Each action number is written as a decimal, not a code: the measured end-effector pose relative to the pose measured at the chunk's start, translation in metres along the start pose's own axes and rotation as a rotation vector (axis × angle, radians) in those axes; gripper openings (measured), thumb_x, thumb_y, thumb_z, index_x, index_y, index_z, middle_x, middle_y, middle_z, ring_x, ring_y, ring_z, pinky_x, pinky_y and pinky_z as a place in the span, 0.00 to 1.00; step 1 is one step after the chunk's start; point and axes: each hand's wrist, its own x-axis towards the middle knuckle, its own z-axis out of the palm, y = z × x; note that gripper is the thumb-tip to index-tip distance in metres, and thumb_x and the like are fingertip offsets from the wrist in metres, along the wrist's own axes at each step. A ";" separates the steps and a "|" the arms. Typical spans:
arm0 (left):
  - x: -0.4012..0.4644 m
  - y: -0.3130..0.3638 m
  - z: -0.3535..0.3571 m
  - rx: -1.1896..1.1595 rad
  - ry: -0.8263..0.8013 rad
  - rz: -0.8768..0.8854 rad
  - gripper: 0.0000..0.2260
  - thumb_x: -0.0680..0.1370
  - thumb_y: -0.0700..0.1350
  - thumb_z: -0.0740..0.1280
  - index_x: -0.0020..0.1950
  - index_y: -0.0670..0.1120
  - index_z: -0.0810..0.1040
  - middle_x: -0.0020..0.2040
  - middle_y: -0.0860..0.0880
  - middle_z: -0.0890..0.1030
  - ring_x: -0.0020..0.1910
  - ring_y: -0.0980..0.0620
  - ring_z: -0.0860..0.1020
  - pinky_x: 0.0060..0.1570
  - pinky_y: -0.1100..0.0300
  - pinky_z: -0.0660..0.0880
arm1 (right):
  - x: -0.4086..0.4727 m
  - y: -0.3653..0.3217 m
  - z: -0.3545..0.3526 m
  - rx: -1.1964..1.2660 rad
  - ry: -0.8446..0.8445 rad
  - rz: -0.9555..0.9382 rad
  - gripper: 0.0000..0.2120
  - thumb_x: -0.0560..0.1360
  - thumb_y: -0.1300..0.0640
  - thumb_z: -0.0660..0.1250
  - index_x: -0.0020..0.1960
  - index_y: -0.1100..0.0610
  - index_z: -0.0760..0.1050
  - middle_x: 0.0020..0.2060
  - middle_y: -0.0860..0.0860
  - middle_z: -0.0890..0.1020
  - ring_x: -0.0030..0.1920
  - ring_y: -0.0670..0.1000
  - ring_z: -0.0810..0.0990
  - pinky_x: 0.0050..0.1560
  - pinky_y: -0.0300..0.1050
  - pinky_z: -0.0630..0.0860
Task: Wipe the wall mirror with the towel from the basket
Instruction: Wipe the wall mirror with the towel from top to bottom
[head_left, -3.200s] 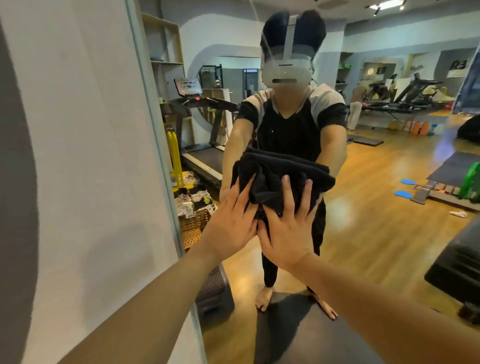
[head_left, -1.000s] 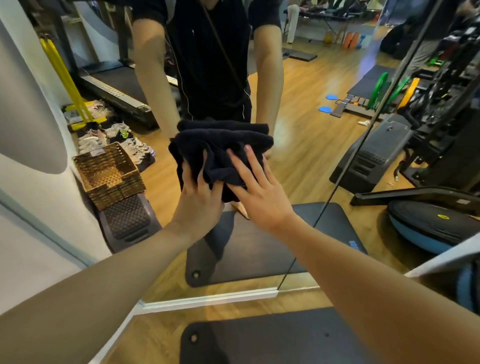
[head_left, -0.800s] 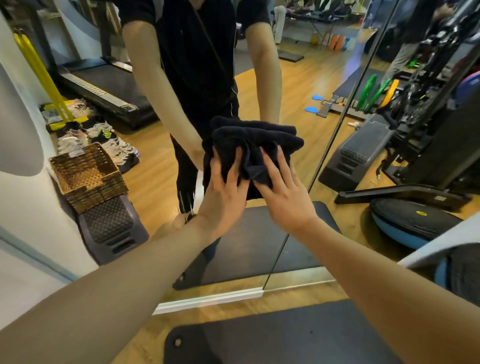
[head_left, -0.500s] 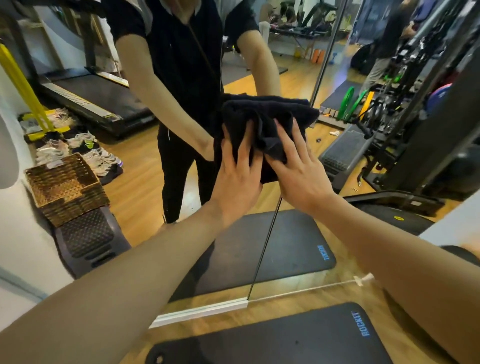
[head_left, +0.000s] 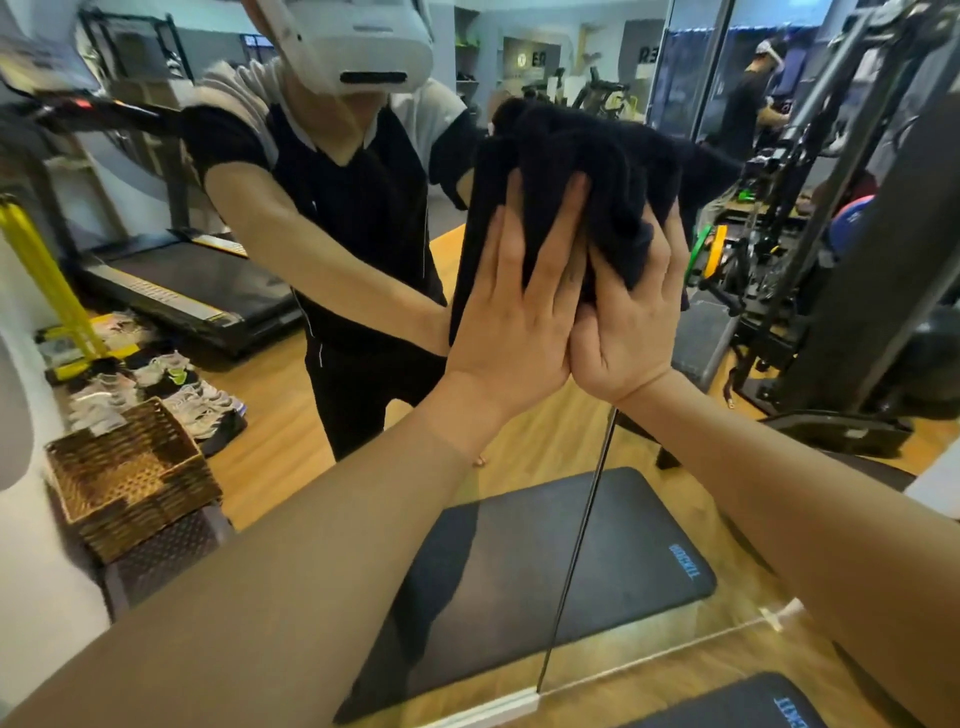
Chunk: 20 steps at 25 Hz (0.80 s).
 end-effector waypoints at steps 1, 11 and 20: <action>0.000 0.001 0.002 0.031 0.002 0.005 0.28 0.84 0.49 0.56 0.81 0.38 0.58 0.80 0.39 0.57 0.78 0.27 0.57 0.80 0.39 0.53 | -0.002 0.002 0.003 0.003 0.025 -0.009 0.28 0.75 0.55 0.56 0.72 0.64 0.73 0.74 0.61 0.63 0.74 0.75 0.59 0.79 0.60 0.53; -0.040 0.021 0.023 0.253 0.015 -0.004 0.32 0.82 0.53 0.54 0.83 0.39 0.52 0.83 0.38 0.54 0.81 0.31 0.51 0.80 0.40 0.51 | -0.054 0.004 0.014 0.059 0.143 0.027 0.28 0.74 0.57 0.63 0.74 0.60 0.72 0.74 0.66 0.68 0.76 0.73 0.61 0.78 0.64 0.58; -0.063 0.021 0.046 0.396 0.039 0.016 0.36 0.80 0.57 0.53 0.83 0.41 0.51 0.83 0.38 0.51 0.81 0.31 0.48 0.79 0.39 0.49 | -0.085 0.010 0.027 0.035 0.222 -0.025 0.30 0.73 0.54 0.64 0.76 0.55 0.69 0.75 0.62 0.68 0.77 0.68 0.61 0.79 0.57 0.57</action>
